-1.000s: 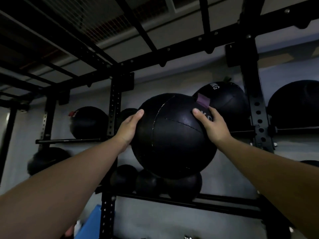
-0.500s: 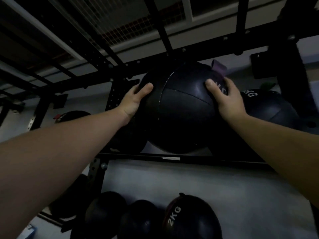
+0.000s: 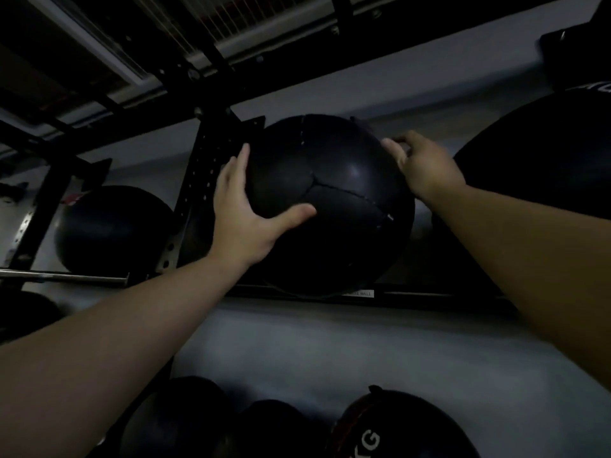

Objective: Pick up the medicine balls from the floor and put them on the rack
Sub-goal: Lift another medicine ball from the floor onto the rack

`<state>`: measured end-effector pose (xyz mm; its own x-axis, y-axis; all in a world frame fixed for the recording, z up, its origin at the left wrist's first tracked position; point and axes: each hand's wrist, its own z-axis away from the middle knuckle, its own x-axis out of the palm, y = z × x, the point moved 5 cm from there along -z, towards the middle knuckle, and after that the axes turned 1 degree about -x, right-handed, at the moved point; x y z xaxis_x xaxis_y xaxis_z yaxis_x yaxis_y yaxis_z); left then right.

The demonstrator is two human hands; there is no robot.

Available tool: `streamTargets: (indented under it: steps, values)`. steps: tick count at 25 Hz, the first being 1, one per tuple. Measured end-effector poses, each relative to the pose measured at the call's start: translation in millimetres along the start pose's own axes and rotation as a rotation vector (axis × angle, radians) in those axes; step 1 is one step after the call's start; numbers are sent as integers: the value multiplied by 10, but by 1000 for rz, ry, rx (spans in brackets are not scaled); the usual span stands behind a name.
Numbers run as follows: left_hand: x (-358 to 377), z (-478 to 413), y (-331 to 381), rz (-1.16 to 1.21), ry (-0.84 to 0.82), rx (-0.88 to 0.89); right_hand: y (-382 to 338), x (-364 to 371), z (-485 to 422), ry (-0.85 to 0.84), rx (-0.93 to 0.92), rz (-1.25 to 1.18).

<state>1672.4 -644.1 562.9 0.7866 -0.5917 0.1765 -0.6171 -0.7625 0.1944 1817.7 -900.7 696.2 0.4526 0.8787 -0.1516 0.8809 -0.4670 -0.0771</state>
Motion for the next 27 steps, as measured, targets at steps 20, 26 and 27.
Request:
streamTargets:
  steps: [20,26,27]
  values:
    - [1074,-409,-1191,-222,-540,-13,55,1043,875,-35,98,400]
    - [595,-333,-1122,-197,-780,-90,-528,808,901,-466,439,684]
    - [453,-212,-1161,-136,-775,-103,-647,756,972,-517,484,701]
